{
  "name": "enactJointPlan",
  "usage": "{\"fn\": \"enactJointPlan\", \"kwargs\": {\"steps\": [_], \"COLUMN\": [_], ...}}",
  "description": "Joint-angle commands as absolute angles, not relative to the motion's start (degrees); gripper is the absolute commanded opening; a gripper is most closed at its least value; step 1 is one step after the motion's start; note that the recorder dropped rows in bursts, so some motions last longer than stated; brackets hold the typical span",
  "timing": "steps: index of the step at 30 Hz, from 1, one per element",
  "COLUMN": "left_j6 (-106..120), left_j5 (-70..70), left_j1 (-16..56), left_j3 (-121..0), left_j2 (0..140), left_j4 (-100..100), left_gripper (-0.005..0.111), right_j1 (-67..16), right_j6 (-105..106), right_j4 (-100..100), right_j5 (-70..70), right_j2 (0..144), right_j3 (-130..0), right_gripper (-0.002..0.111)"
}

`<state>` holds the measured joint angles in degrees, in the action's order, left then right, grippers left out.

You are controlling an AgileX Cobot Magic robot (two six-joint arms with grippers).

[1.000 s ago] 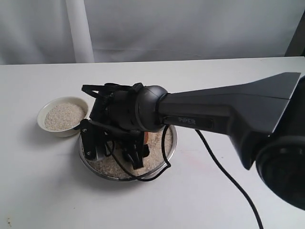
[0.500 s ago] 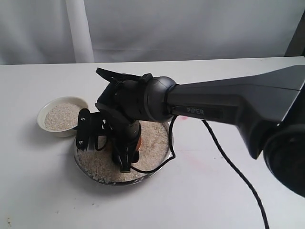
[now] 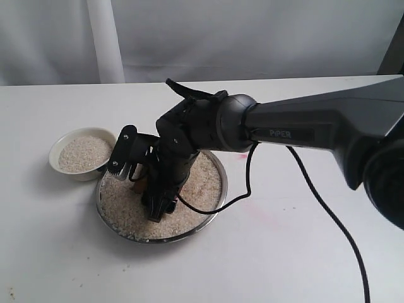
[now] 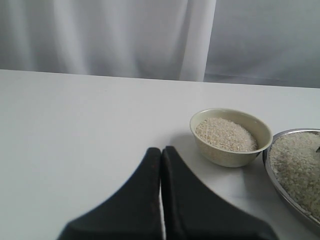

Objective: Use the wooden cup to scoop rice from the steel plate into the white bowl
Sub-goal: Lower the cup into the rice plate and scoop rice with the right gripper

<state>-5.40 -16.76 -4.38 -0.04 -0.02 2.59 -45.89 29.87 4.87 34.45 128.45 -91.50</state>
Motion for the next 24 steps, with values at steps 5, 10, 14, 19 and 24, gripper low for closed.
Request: {"fn": "enactJointPlan", "kwargs": {"steps": [5,10,14,19,24], "left_j6": [-5.5,-5.5,-5.5,-5.5,-5.5], "left_j5": [-16.3,-16.3,-16.3,-16.3,-16.3], "left_j1": [-4.0,-4.0,-4.0,-4.0,-4.0], "left_j3": [0.0,0.0,0.0,0.0,0.0], "left_j2": [0.0,0.0,0.0,0.0,0.0], "left_j4": [2.5,2.5,2.5,2.5,2.5], "left_gripper": [0.000,0.000,0.000,0.000,0.000], "right_j1": [-45.2,-45.2,-45.2,-44.6,-43.4], "right_j6": [29.8,30.9,30.9,31.0,31.0], "right_j4": [1.6,0.0,-0.7,-2.7,-3.3], "right_j5": [26.8,24.2,22.8,17.1,10.4], "right_j2": [127.0,124.3,124.1,123.5,121.5], "right_j3": [-87.7,-84.8,-83.4,-80.5,-76.4], "right_gripper": [0.000,0.000,0.000,0.000,0.000]}}
